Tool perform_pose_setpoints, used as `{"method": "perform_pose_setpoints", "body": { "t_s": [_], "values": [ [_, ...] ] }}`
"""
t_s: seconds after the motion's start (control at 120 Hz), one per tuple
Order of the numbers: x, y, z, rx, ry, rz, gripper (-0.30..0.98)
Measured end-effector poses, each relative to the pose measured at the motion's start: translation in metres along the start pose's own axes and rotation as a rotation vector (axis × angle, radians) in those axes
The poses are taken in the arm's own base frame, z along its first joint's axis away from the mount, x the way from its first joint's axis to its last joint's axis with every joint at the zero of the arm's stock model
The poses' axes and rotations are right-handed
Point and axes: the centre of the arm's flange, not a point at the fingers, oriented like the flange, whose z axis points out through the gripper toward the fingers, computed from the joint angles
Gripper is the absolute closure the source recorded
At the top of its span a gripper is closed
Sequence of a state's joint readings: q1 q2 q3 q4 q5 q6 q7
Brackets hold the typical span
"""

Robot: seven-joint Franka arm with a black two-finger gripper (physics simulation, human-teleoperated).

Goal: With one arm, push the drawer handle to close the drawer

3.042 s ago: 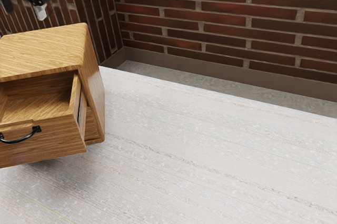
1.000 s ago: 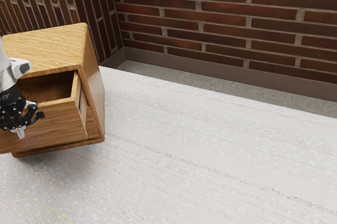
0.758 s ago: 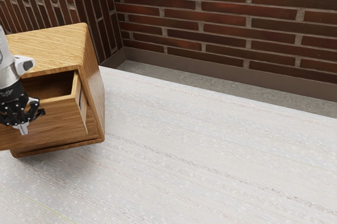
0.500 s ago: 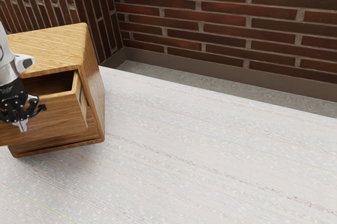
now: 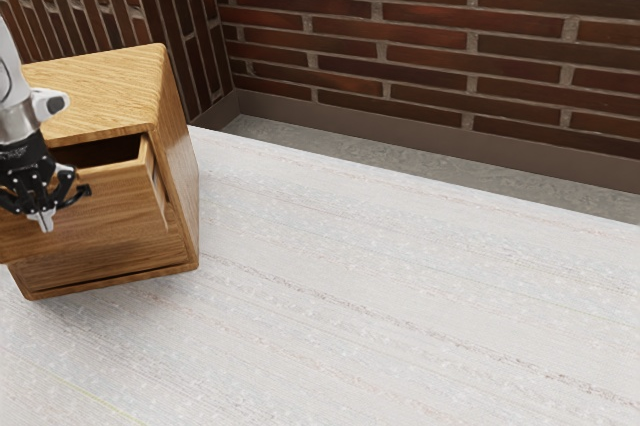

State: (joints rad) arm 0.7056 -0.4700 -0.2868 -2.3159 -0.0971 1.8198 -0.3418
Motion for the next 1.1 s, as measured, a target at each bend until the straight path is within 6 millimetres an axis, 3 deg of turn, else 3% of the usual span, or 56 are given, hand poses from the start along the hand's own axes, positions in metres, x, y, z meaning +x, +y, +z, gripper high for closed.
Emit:
{"method": "perform_pose_setpoints", "body": {
  "t_s": [1.1],
  "values": [
    [0.07,0.005,-0.013,0.005,0.002,0.053,0.79]
  ]
}}
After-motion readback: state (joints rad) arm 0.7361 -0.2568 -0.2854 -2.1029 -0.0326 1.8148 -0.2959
